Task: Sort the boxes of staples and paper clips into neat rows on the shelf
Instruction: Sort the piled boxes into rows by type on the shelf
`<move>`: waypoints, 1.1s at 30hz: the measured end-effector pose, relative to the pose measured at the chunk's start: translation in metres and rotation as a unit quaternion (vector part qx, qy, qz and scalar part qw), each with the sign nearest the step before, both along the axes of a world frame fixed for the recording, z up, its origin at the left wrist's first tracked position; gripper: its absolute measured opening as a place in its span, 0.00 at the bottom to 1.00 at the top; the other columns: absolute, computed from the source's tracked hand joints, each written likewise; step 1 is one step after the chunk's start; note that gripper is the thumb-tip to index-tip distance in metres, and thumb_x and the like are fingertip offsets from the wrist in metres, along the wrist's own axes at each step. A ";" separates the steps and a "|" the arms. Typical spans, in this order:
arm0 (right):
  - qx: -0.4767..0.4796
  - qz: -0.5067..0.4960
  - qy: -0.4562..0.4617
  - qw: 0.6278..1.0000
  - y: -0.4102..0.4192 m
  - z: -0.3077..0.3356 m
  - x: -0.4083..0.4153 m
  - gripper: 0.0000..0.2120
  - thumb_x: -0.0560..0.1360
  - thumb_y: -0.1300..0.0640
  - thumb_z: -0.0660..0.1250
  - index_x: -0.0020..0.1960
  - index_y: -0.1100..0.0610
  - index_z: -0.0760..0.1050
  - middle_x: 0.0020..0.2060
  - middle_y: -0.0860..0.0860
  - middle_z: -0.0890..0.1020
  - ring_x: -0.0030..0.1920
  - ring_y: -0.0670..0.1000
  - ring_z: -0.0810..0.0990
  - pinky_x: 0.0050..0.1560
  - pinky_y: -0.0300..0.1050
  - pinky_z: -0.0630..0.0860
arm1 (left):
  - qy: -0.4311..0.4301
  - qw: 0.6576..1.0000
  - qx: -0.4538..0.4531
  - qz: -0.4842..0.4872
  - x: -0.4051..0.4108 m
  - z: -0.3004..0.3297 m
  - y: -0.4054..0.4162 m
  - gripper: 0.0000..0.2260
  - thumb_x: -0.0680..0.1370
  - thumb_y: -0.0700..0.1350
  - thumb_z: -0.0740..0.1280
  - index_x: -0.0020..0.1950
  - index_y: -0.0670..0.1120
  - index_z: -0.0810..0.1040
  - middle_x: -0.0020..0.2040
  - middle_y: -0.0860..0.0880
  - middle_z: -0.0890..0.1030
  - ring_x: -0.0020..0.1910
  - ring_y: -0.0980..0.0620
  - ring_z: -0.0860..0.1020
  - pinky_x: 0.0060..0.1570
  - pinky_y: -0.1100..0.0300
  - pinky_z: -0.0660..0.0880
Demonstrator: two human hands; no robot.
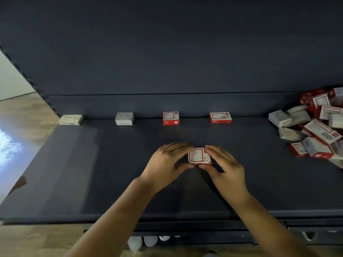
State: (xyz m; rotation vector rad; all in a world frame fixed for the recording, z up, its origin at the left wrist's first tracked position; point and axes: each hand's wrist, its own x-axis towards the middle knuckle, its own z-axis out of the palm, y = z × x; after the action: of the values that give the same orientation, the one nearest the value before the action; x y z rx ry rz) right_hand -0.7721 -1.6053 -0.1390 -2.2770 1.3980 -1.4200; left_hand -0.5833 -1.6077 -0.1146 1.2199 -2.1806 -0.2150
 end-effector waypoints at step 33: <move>-0.016 0.042 0.069 0.997 -0.027 -0.012 -0.001 0.11 0.72 0.61 0.63 0.50 0.63 0.81 0.49 0.52 0.76 0.52 0.50 0.74 0.57 0.33 0.70 | -0.073 0.979 -0.008 0.190 0.036 -0.019 -0.090 0.08 0.65 0.36 0.65 0.38 0.42 0.83 0.40 0.45 0.84 0.33 0.40 0.80 0.34 0.54 0.77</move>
State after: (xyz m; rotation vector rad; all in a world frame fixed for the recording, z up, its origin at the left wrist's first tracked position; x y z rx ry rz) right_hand -0.7733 -1.6324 -0.1507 -2.4643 1.3080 -1.2916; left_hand -0.5471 -1.6972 -0.1331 1.6568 -2.0122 0.0524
